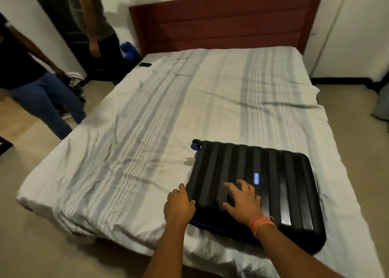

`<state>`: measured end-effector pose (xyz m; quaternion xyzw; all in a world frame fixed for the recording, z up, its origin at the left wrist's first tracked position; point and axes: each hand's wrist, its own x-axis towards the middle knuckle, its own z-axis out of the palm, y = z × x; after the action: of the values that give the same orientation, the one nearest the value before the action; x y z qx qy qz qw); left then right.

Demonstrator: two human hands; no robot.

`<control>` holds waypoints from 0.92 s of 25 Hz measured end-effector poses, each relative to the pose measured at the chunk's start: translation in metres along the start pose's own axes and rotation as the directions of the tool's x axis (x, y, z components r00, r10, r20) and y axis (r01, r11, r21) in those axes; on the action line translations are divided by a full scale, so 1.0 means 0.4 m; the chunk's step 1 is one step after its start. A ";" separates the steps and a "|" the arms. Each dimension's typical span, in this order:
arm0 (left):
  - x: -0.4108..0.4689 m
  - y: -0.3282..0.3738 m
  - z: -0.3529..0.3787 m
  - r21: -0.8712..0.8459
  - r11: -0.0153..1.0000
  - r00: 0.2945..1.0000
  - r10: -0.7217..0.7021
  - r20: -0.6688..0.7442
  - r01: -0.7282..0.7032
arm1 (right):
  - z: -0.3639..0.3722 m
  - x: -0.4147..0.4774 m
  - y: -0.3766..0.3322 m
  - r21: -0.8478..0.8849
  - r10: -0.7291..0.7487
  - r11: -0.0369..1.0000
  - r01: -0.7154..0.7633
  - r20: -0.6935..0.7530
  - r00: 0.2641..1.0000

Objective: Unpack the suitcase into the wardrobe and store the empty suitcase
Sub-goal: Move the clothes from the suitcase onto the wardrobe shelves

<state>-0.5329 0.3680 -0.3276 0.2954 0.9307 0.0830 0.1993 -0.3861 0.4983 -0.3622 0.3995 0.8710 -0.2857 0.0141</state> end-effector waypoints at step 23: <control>0.312 0.565 0.276 0.129 0.394 0.412 0.825 0.386 -0.910 | -0.053 0.138 0.264 0.083 0.553 0.831 -0.551 -0.008 0.833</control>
<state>-0.4629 0.6281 -0.4065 0.7762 0.5995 -0.0158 0.1948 -0.3448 0.6019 -0.4097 0.6384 0.7071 -0.2967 0.0669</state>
